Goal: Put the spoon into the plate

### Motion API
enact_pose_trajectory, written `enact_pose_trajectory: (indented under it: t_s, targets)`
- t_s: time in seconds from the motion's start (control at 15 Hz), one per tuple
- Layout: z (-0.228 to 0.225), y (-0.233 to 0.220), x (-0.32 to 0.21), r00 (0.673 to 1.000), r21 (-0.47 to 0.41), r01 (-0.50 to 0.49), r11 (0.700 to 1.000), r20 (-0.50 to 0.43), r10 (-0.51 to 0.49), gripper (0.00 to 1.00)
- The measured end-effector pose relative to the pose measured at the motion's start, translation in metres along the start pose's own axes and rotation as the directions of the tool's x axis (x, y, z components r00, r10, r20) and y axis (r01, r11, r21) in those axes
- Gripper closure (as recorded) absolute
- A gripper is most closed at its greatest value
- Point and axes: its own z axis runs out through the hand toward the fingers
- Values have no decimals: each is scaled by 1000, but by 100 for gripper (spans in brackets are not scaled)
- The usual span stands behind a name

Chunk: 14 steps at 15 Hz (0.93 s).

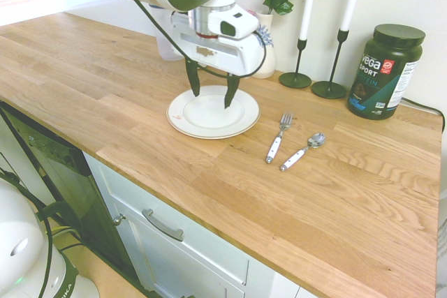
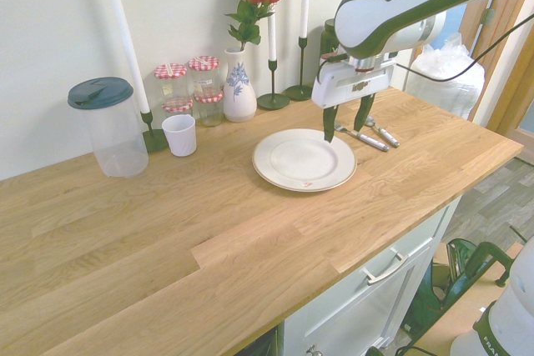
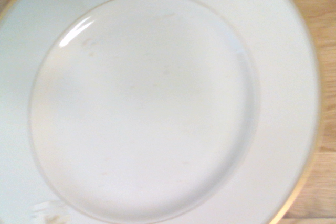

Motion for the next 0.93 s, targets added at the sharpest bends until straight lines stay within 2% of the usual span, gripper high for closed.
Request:
enact_pose_trajectory:
  t_s: [0.4, 0.8, 0.87, 0.93]
  targets:
    - [11, 79, 68, 998, -18, -49, 999, -34, 49, 0]
    - [40, 108, 109, 993, -52, -116, 992, -18, 116, 0]
    - [42, 111, 114, 992, -54, -128, 990, -14, 128, 100]
    - [45, 114, 120, 990, -55, -141, 988, -11, 141, 100]
